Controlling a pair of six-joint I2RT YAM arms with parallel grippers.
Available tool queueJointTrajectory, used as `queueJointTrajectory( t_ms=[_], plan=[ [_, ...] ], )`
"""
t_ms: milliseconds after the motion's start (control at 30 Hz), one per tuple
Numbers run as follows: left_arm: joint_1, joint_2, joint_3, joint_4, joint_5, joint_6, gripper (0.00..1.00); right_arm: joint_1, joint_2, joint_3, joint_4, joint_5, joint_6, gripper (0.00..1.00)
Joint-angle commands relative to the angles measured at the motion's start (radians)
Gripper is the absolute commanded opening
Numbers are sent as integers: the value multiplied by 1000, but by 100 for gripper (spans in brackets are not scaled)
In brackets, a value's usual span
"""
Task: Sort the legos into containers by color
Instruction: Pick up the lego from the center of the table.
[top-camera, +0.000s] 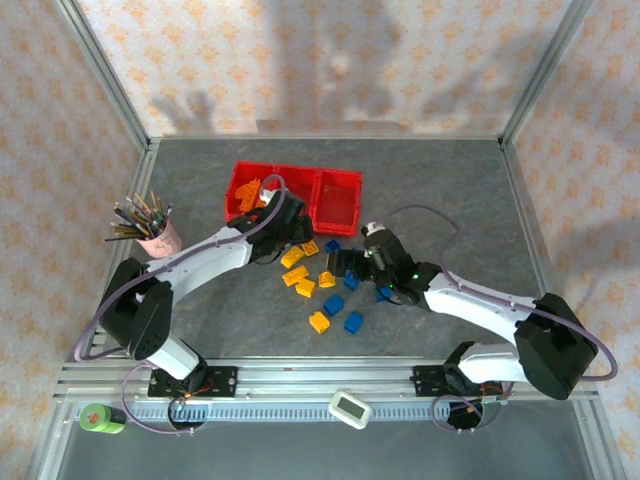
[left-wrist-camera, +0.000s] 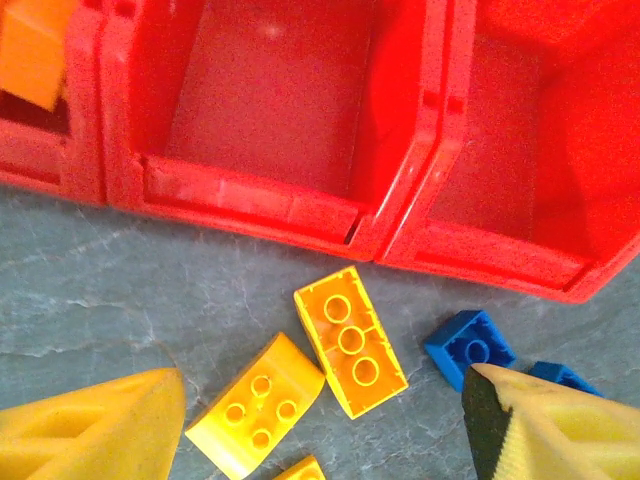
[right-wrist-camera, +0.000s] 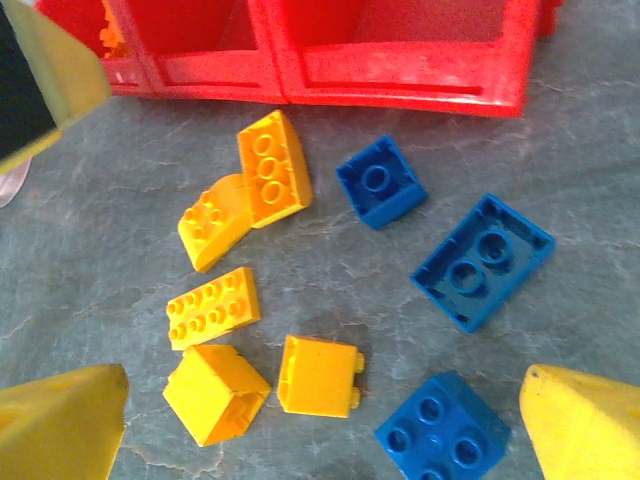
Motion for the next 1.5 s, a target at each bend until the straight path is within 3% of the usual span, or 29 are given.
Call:
queueJointTrajectory(
  t_ms=[0,433,633,967,1467],
  plan=[
    [-22,74,20,9,-33,-22,75,-15,-43,-33,32,-20,27,100],
    [-42,309,176,-16,-88,9,76,-34,-95,-80,35,-4,34,100],
    [-42,385,228,-30,-111,19,72,-35,-91,-79,39,-3,29,100],
    [-42,445,263,-46,-123,18,60,-34,-86,-73,40,-6,26,100],
    [-45,366,160,-7,-65,11,35,-35,-52,-61,49,-19,26,100]
  ],
)
